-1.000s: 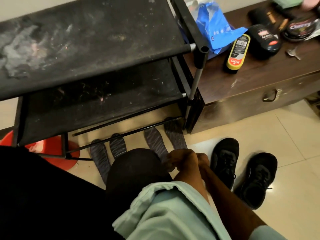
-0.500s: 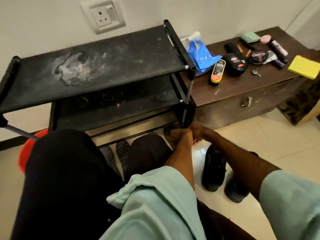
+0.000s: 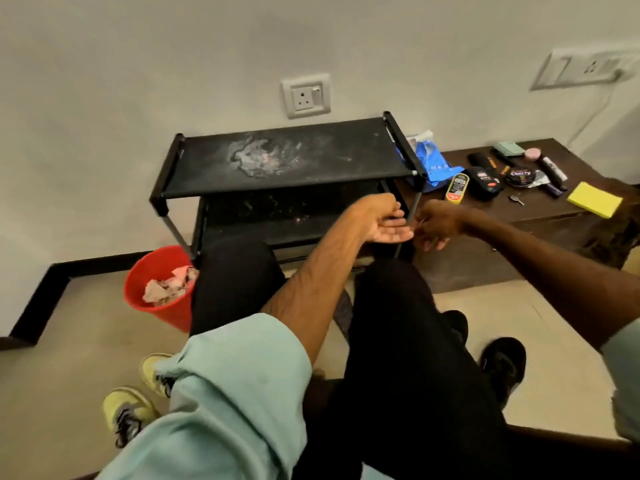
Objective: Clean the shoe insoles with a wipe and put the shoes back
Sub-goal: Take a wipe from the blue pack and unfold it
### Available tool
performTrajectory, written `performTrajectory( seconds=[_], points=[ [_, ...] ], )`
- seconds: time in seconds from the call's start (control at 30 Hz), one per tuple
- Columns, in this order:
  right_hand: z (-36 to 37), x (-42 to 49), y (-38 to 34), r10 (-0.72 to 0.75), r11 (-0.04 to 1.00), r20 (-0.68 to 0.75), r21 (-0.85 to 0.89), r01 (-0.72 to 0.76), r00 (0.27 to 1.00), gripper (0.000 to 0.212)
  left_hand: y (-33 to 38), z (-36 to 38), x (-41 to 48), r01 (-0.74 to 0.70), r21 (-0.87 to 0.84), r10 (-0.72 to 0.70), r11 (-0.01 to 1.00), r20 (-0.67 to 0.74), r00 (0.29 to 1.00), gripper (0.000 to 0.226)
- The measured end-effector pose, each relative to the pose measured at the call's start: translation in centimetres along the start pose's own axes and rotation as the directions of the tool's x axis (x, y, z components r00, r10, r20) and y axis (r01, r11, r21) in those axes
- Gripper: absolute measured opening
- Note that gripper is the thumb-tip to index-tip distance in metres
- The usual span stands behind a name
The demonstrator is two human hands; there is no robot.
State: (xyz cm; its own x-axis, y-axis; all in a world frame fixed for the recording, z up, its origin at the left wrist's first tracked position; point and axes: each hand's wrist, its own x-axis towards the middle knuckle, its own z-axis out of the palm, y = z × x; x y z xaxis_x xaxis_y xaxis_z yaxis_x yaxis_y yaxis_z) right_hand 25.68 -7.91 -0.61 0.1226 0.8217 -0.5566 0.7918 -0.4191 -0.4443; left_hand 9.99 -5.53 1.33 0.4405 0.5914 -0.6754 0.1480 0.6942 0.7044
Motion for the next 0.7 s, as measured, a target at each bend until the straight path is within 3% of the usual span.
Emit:
performTrajectory(
  seconds=[0.27,0.5,0.7],
  points=[
    [-1.7,-2.8,-3.7,-0.153,0.988,-0.210,-0.060,0.143,0.966,0.013,1.8,-3.7,-7.3,-0.129,0.055,0.132,0.990,-0.047,0.990,0.020],
    [-2.2,-3.1,-3.1,-0.134,0.984,-0.328,0.068,0.165,0.935,0.013,4.2,-3.4,-8.5,-0.290,0.094,0.301,0.952,-0.131,0.945,0.026],
    [-2.5,-1.6,-0.1,-0.084,0.957,-0.525,0.193,0.214,0.847,0.022,4.8,-1.3,-5.9,-0.396,0.205,0.418,0.895,-0.076,0.905,0.025]
  ],
)
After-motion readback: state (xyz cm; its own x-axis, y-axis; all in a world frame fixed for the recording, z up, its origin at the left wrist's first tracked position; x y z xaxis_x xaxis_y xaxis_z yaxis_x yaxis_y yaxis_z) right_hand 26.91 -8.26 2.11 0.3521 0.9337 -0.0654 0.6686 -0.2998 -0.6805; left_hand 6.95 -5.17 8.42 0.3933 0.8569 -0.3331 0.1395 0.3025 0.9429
